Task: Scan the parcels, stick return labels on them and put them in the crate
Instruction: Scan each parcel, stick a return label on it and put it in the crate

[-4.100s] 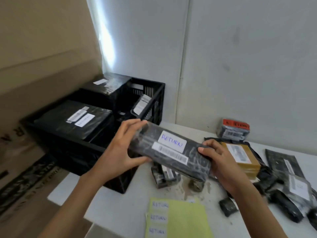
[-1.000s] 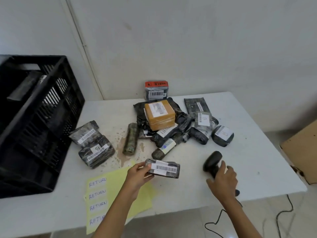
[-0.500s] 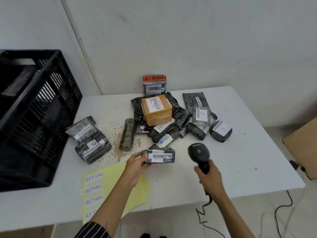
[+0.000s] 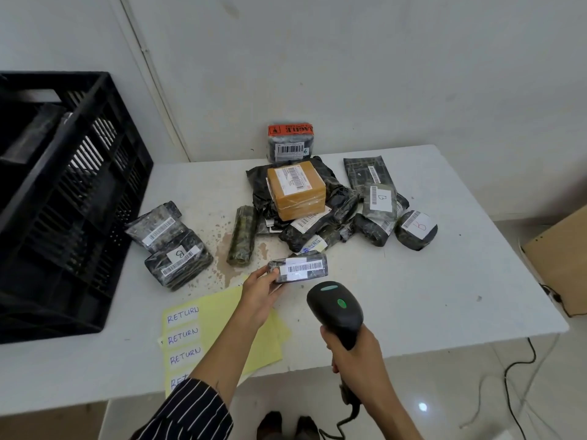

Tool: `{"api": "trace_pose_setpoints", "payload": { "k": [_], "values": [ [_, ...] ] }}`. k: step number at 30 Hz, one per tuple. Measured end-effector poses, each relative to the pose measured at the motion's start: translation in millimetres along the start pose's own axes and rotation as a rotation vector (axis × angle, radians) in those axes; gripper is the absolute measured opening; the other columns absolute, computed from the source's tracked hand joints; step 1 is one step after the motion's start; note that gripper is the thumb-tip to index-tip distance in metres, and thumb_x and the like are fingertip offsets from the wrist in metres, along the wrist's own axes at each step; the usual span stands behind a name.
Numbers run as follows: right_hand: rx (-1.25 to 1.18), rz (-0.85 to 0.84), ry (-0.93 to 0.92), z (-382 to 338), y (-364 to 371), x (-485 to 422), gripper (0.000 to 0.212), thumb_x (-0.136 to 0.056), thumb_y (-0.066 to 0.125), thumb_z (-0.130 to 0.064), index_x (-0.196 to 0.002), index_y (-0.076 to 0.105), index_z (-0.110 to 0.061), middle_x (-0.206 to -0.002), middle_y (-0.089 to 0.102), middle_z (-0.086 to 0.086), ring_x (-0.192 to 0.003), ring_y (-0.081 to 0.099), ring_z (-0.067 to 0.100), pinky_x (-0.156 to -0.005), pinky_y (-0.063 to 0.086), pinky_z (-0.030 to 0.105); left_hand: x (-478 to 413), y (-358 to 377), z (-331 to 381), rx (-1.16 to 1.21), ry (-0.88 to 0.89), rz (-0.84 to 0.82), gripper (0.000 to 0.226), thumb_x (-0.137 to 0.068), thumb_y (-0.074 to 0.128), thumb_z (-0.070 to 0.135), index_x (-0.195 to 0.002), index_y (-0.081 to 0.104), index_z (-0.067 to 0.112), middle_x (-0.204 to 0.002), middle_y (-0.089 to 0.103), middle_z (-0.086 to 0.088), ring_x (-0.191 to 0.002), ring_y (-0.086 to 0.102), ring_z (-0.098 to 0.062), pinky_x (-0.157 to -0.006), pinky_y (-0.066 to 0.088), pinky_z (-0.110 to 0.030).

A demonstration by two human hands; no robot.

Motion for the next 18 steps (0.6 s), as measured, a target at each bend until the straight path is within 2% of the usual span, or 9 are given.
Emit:
{"api": "trace_pose_setpoints", "payload": {
  "k": [7,10,14,16,18],
  "values": [
    [0.004,-0.002,-0.023,-1.7,5.1,4.8,0.02,-0.086,0.063,-0.025,-0.072,0.05,-0.019,-0.055,0.054,-0.001,-0.053,0.051,0.013,-0.05,0.041,0.017,-1.7,2.5,-1.5,-0.003,-0.006,-0.004,0.032,-0.094,0.049,-0.002,-0.126,0.049,-0.008,-0.101,0.064,-0.018,-0.1,0.06,-0.031,-0.089,0.051,-0.039],
    [0.003,-0.006,-0.04,-3.6,4.9,5.0,0.02,-0.086,0.063,-0.024,-0.071,0.05,-0.02,-0.054,0.053,-0.003,-0.052,0.051,0.012,-0.049,0.041,0.016,-0.1,4.1,-1.2,0.001,-0.01,-0.011,0.034,-0.094,0.05,-0.002,-0.127,0.048,-0.007,-0.108,0.062,-0.02,-0.104,0.059,-0.031,-0.086,0.051,-0.038],
    [0.004,0.008,-0.048,-2.3,3.8,3.0,0.019,-0.086,0.064,-0.022,-0.073,0.049,-0.02,-0.053,0.051,-0.005,-0.051,0.049,0.011,-0.05,0.042,0.021,1.1,5.9,-2.9,0.006,-0.011,-0.014,0.034,-0.094,0.05,-0.002,-0.127,0.047,-0.008,-0.11,0.062,-0.022,-0.1,0.06,-0.03,-0.086,0.05,-0.038],
    [0.004,0.048,-0.059,0.4,-2.0,-1.6,0.015,-0.086,0.064,-0.022,-0.081,0.05,-0.021,-0.06,0.054,-0.004,-0.053,0.051,0.011,-0.05,0.041,0.019,2.1,6.3,-7.3,-0.023,-0.017,-0.013,0.033,-0.093,0.051,-0.001,-0.125,0.048,-0.01,-0.114,0.061,-0.024,-0.095,0.061,-0.028,-0.084,0.051,-0.036],
    [0.082,0.081,-0.074,9.7,-10.1,-14.1,0.018,-0.087,0.064,-0.022,-0.093,0.047,-0.018,-0.074,0.059,-0.001,-0.063,0.055,0.013,-0.051,0.041,0.016,3.7,4.4,-14.5,-0.095,-0.031,0.005,0.033,-0.093,0.054,0.002,-0.123,0.05,-0.011,-0.119,0.06,-0.025,-0.095,0.061,-0.027,-0.076,0.055,-0.032]
  ]
}}
Point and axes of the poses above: each hand's wrist, its own x-axis away from the middle knuckle, its own y-axis out of the palm, z = x × y, the point moved 5 cm from there along -x, towards the middle knuckle
